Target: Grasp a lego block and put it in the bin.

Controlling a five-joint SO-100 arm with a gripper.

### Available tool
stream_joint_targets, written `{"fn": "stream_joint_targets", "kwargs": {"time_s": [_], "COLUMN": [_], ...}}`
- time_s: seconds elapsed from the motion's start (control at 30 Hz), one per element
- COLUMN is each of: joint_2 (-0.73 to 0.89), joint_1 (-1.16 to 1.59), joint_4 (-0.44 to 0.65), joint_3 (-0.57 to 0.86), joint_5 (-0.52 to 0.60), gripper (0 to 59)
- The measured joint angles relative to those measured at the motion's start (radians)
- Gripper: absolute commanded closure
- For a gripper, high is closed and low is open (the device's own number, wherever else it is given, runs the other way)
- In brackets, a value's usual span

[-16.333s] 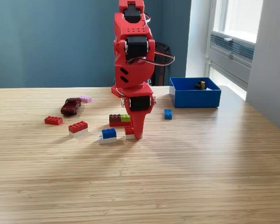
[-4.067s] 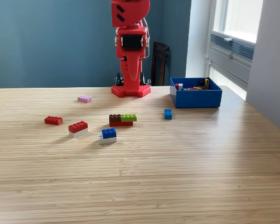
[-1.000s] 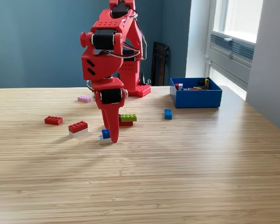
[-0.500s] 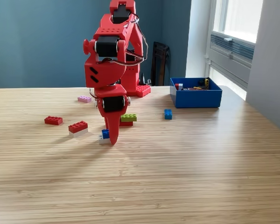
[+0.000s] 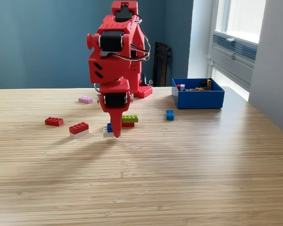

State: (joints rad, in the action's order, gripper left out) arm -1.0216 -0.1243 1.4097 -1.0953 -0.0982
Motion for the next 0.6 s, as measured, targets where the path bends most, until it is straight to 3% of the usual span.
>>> {"fn": "stream_joint_targets", "kwargs": {"time_s": [0.3, 0.6], "joint_2": [-0.032, -0.38], "joint_1": [0.107, 0.307], "joint_4": [0.184, 0.199], "joint_3": [0.078, -0.167], "joint_5": [0.155, 0.247], "gripper": [58.6, 58.6]}}
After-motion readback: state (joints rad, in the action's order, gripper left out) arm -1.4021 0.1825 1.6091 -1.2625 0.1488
